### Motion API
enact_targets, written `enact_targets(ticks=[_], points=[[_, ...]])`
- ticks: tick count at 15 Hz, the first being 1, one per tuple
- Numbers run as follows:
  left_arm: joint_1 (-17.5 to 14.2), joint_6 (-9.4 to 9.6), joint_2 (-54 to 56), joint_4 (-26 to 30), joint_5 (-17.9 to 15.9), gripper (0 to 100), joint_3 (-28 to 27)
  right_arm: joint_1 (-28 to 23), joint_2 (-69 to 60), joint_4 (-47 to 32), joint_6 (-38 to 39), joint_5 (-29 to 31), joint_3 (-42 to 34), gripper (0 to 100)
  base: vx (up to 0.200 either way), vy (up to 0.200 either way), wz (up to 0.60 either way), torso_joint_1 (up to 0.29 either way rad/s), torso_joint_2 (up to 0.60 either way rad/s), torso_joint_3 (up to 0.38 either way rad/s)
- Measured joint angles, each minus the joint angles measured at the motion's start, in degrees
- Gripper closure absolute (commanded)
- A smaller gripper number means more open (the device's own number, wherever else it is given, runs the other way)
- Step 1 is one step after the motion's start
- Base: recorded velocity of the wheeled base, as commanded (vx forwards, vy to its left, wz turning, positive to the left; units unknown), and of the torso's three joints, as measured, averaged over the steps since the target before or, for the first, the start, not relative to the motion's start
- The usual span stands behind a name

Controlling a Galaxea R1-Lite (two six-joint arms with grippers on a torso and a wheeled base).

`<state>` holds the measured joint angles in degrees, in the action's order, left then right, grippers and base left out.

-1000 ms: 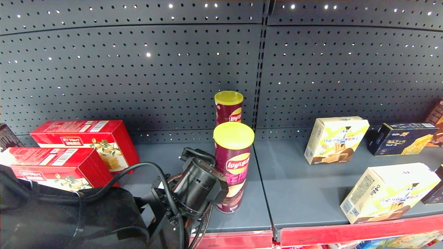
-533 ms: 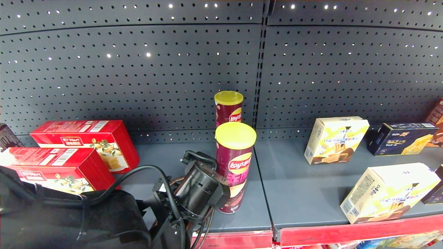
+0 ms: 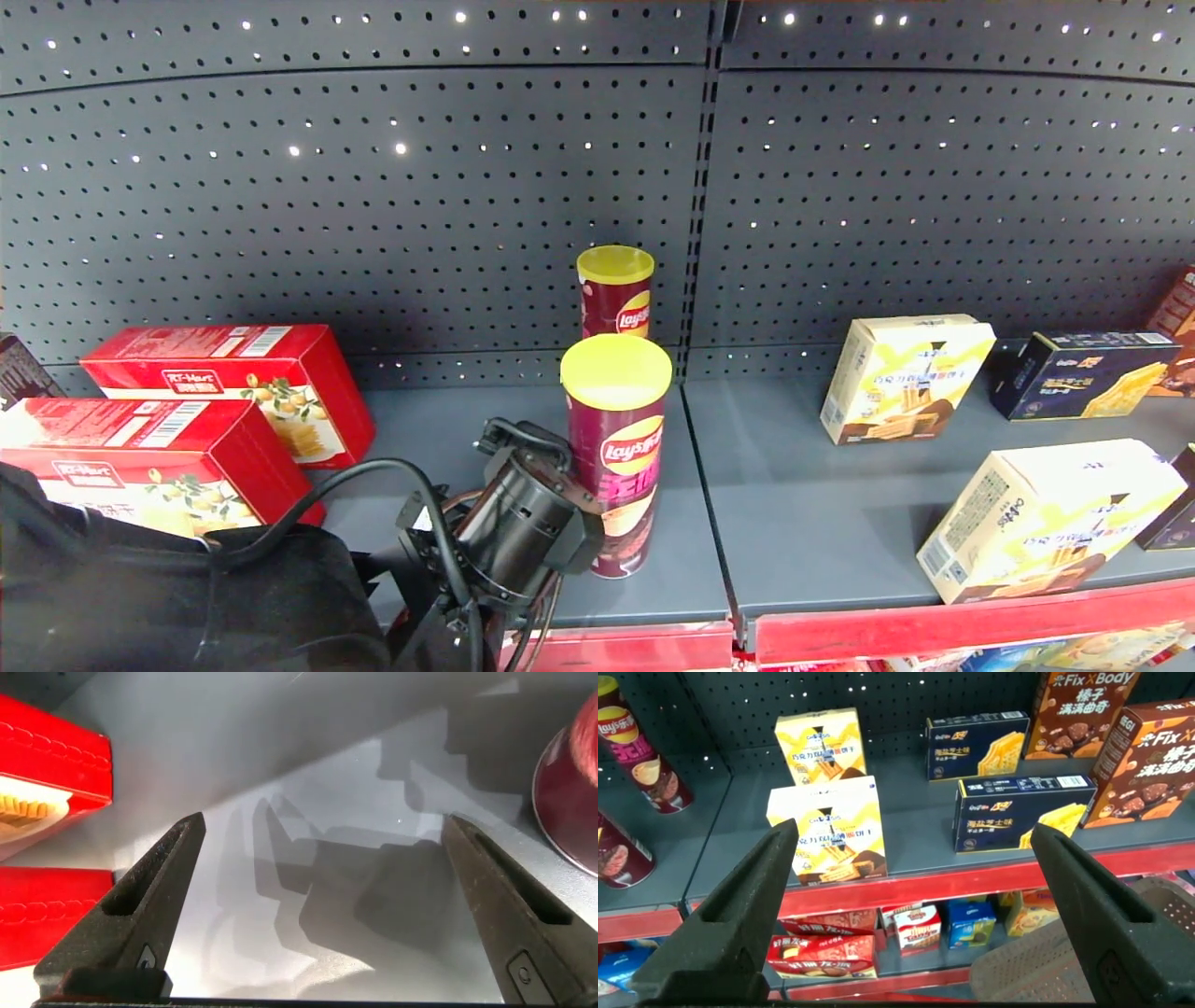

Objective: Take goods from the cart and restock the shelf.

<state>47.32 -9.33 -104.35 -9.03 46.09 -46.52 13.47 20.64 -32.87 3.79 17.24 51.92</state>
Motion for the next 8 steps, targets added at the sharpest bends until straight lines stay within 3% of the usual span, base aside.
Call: enact_targets(ticks=[4, 8], points=[[-3.9, 0.22, 0.1, 0.5, 0.4, 0, -2.2, 0.0, 0.0, 0.0, 0.0, 0.0, -0.1, 0, 0.0, 0.0, 0.0, 0.0, 0.0, 0.0], [-4.5, 0.38, 1.3, 0.4, 0.4, 0, -2.4, 0.0, 0.0, 0.0, 0.0, 0.0, -0.1, 0, 0.0, 0.0, 0.0, 0.0, 0.0, 0.0]])
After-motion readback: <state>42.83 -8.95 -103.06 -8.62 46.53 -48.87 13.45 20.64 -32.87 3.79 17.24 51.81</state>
